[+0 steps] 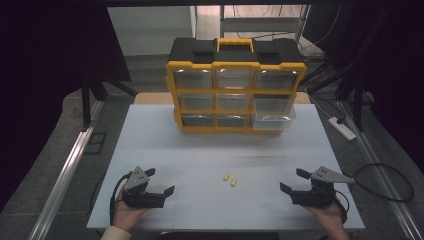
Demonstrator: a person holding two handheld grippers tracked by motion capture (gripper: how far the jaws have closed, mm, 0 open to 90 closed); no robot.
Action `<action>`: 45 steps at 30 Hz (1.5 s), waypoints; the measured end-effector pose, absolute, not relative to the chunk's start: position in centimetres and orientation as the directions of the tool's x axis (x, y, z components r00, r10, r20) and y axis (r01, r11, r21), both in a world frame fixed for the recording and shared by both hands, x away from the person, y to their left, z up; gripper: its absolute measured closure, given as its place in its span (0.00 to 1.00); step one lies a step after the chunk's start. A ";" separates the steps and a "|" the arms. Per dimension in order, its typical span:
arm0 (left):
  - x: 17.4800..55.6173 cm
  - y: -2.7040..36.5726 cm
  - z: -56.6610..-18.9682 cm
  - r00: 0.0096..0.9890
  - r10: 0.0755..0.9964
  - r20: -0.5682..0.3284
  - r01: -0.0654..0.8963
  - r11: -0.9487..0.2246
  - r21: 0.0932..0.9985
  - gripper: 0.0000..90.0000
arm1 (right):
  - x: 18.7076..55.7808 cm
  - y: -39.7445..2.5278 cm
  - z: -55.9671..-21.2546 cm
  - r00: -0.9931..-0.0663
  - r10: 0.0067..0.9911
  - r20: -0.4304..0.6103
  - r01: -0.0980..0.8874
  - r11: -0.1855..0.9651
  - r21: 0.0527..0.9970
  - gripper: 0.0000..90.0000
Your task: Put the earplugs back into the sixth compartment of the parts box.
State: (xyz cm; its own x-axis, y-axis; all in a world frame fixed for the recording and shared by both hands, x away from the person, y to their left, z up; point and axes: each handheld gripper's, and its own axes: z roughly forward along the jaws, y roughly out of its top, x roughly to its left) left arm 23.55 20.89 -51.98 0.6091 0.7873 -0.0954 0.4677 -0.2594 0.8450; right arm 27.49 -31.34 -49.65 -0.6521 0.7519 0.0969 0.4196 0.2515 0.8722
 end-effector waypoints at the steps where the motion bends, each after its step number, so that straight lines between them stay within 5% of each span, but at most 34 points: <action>1: 23.5 20.9 -52.0 0.611 0.786 -0.093 0.466 -0.262 0.845 0.05 | 27.5 -31.4 -49.7 -0.653 0.752 0.097 0.421 0.253 0.871 0.14; 45: 23.1 20.8 -52.0 0.613 0.786 -0.082 0.462 -0.273 0.844 0.06 | 28.1 -27.4 -48.2 -0.706 0.705 0.072 0.409 0.322 0.854 0.16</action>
State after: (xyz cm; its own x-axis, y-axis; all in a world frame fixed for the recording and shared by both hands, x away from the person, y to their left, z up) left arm 23.07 20.79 -52.01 0.6131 0.7858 -0.0815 0.4622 -0.2731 0.8437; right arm 28.13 -27.42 -48.19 -0.7059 0.7046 0.0720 0.4088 0.3223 0.8538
